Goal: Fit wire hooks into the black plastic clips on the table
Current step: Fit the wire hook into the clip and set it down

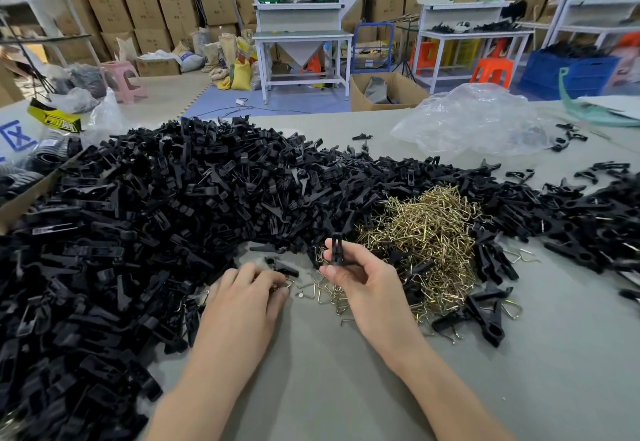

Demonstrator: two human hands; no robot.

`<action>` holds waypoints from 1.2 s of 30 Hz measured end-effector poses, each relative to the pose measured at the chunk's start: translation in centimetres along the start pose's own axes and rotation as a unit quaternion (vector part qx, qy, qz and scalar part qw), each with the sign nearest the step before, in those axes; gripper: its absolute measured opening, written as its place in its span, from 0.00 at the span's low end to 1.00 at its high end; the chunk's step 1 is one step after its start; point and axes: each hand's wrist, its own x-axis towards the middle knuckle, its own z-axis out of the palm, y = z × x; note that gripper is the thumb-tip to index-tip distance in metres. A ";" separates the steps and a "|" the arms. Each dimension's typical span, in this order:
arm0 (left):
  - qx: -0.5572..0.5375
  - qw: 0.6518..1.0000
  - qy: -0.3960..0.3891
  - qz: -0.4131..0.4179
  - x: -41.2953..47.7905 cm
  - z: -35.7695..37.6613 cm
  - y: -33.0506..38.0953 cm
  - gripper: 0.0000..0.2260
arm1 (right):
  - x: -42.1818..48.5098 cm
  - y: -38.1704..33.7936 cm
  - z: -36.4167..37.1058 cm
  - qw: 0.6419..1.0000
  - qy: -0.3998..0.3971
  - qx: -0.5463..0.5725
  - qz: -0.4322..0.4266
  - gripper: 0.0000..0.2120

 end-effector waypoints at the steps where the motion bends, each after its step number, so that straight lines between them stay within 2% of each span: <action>1: 0.003 1.000 0.005 0.002 0.0 0.0 0.0 0.11 | 0.0 0.0 0.0 1.000 -0.001 -0.005 0.002 0.16; 8: -0.026 1.000 0.003 0.011 0.2 0.5 0.4 0.13 | -0.2 0.4 0.0 0.999 -0.011 -0.043 0.001 0.15; 13: -0.177 0.982 0.063 -0.007 0.3 0.2 0.1 0.06 | -0.3 0.2 0.0 0.999 -0.017 -0.036 -0.008 0.15; 16: -0.304 0.949 0.083 -0.025 0.2 0.0 0.2 0.07 | -0.3 0.3 -0.1 0.998 -0.026 -0.048 -0.015 0.16; 22: -0.468 0.877 0.070 -0.082 0.3 -0.5 0.6 0.08 | -0.4 0.1 0.1 0.999 -0.029 -0.043 -0.007 0.17; 28: -0.520 0.846 0.053 -0.109 0.4 -0.6 0.8 0.06 | -0.5 -0.5 0.2 0.998 -0.057 -0.006 -0.008 0.18; 34: -0.665 0.738 -0.003 -0.116 0.3 -1.2 1.7 0.08 | -0.7 -1.0 0.5 0.982 -0.111 0.150 0.043 0.12; 36: -0.688 0.716 -0.010 -0.121 0.2 -1.3 1.9 0.10 | -0.7 -1.1 0.5 0.976 -0.115 0.173 0.055 0.11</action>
